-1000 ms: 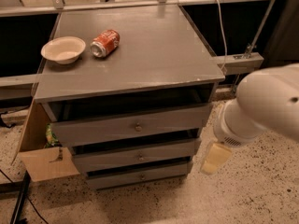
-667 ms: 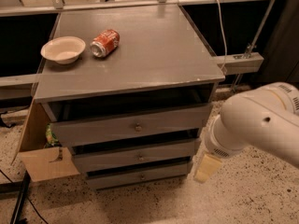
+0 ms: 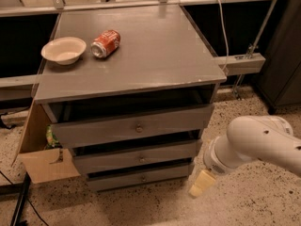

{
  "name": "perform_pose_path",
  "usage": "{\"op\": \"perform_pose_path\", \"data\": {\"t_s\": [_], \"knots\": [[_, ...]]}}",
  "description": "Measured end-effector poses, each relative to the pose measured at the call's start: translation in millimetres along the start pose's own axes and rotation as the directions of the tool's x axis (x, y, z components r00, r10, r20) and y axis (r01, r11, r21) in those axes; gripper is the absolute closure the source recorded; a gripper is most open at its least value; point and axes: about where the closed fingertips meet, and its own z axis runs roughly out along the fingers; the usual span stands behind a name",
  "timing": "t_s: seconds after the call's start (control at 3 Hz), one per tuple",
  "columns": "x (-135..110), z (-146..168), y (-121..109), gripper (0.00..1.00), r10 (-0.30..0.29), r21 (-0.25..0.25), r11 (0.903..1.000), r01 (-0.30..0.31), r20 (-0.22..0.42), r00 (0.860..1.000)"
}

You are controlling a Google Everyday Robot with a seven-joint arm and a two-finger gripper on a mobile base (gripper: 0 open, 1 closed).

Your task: Open bottom drawer

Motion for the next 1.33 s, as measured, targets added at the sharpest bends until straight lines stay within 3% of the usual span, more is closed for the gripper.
{"op": "perform_pose_path", "data": {"t_s": [0.33, 0.67, 1.0, 1.33], "knots": [[6, 25, 12, 0.00, 0.022, -0.107, 0.9942, -0.012, 0.100, 0.995], [9, 30, 12, 0.00, 0.011, -0.106, 0.9943, 0.000, 0.099, 0.995], [23, 61, 11, 0.00, -0.054, -0.104, 0.9925, 0.064, 0.098, 0.994], [43, 102, 4, 0.00, -0.181, -0.062, 0.9799, 0.190, 0.123, 0.976]]}}
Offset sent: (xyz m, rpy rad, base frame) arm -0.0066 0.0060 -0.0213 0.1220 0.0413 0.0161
